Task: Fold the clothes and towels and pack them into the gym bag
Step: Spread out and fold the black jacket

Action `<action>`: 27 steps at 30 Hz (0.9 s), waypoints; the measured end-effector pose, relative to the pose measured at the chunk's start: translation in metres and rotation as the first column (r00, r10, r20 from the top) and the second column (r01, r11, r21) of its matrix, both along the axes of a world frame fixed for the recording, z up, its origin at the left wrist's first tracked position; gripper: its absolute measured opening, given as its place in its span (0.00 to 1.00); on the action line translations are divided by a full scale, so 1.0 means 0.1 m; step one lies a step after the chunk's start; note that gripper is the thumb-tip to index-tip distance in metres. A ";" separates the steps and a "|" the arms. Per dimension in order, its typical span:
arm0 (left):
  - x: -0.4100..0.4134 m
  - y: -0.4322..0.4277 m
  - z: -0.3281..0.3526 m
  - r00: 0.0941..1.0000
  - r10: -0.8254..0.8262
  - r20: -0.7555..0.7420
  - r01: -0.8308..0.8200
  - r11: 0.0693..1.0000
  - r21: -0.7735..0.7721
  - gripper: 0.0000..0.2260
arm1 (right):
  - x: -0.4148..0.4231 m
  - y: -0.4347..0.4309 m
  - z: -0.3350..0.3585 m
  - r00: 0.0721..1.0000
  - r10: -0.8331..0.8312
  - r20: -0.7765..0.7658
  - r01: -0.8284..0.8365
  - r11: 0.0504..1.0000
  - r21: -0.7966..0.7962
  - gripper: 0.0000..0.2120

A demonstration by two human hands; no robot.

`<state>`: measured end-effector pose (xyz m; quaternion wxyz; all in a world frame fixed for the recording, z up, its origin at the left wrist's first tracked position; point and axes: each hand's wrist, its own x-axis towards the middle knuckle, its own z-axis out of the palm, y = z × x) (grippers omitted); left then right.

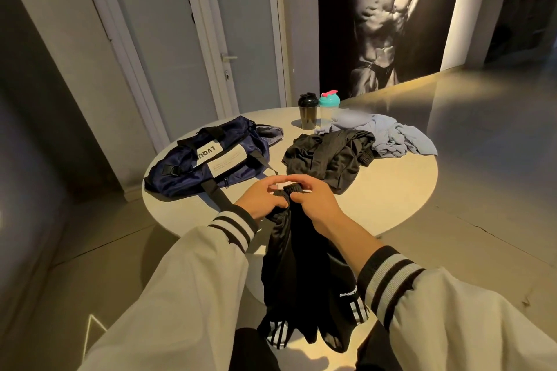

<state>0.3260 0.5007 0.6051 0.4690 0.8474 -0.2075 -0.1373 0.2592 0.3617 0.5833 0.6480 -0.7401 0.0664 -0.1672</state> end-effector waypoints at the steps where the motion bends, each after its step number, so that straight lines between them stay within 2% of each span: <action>1: -0.01 -0.01 -0.02 0.995 0.098 0.021 -0.097 0.994 -0.041 0.23 | 0.01 0.03 -0.01 1.000 -0.016 -0.002 0.016 1.000 -0.017 0.21; 3: -0.03 -0.05 -0.07 0.964 0.266 -0.008 -0.264 0.950 -0.168 0.19 | 0.05 0.05 -0.02 0.998 -0.060 0.004 0.060 0.998 -0.005 0.19; 4: -0.05 -0.07 -0.09 0.954 0.296 -0.053 -0.300 0.927 -0.225 0.19 | 0.07 0.05 -0.02 0.996 -0.085 0.011 0.084 0.996 0.014 0.18; 6: -0.10 -0.12 -0.11 0.950 0.287 -0.120 -0.310 0.898 -0.312 0.20 | 0.09 0.03 -0.03 0.991 -0.131 0.019 0.130 0.990 0.051 0.16; 9: -0.18 -0.26 -0.07 0.965 0.252 -0.069 -0.260 0.892 -0.369 0.21 | 0.07 -0.02 -0.05 0.982 -0.187 0.027 0.185 0.980 0.075 0.16; 13: -0.28 -0.52 -0.08 0.974 0.199 -0.107 -0.225 0.899 -0.376 0.25 | 0.04 -0.15 -0.05 0.963 -0.270 0.024 0.265 0.957 0.117 0.16; 15: -0.28 -0.62 -0.12 0.969 0.234 -0.074 -0.245 0.912 -0.328 0.25 | 0.01 -0.22 -0.03 0.953 -0.301 0.044 0.291 0.945 0.149 0.15; 19: -0.29 -0.78 -0.13 0.971 0.217 -0.098 -0.238 0.888 -0.394 0.21 | -0.06 -0.34 -0.01 0.931 -0.355 0.086 0.345 0.932 0.111 0.14; 23: -0.30 -0.88 -0.11 0.976 0.185 -0.111 -0.215 0.867 -0.449 0.18 | -0.07 -0.40 -0.05 0.931 -0.359 0.064 0.354 0.933 0.068 0.15; 27: -0.30 -0.91 -0.14 0.986 0.155 -0.059 -0.166 0.900 -0.404 0.18 | -0.06 -0.44 -0.11 0.921 -0.385 0.056 0.383 0.923 0.043 0.16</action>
